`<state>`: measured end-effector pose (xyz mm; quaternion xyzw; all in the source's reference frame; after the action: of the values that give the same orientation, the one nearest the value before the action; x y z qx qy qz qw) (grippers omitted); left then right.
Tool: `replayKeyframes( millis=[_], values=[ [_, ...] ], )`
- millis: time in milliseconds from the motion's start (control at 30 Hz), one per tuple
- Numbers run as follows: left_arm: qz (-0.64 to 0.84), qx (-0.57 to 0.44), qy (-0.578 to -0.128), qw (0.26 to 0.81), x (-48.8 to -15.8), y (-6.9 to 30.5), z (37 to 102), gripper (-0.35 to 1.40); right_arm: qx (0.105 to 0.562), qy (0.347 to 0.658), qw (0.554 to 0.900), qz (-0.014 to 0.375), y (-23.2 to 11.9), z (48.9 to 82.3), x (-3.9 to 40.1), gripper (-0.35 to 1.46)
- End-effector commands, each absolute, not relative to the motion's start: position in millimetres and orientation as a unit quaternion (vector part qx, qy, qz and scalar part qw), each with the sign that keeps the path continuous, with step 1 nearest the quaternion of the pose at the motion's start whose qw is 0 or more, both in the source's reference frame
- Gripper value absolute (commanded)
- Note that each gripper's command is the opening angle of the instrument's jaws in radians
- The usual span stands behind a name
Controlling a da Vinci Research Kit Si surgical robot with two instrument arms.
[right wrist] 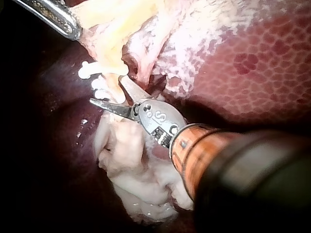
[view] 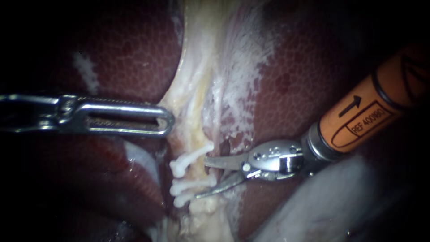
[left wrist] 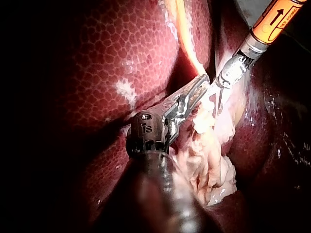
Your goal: Go to the cutting position left tube
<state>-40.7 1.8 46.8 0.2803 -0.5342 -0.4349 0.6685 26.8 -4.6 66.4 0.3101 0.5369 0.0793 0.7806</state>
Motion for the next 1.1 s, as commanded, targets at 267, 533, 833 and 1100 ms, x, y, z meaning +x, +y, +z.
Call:
replayKeyframes(
  millis=[267,533,833,1100],
  values=[
    [-0.436,0.278,-0.534,0.669,-40.4,2.2,47.9,-0.35,0.298,0.548,0.78,0.046,-4.3,66.1,26.9,1.1],
    [-0.438,0.275,-0.534,0.669,-40.1,2.5,48.9,-0.35,0.301,0.559,0.772,0.027,-4.3,66.1,27.6,0.92],
    [-0.438,0.273,-0.535,0.669,-40.4,2.2,49.1,-0.35,0.298,0.561,0.772,0.031,-4.1,66.6,29.1,0.92],
    [-0.438,0.273,-0.535,0.669,-40.6,2.1,49.2,-0.35,0.315,0.552,0.769,0.061,-4.0,67.0,30.1,0.9]
  ],
)
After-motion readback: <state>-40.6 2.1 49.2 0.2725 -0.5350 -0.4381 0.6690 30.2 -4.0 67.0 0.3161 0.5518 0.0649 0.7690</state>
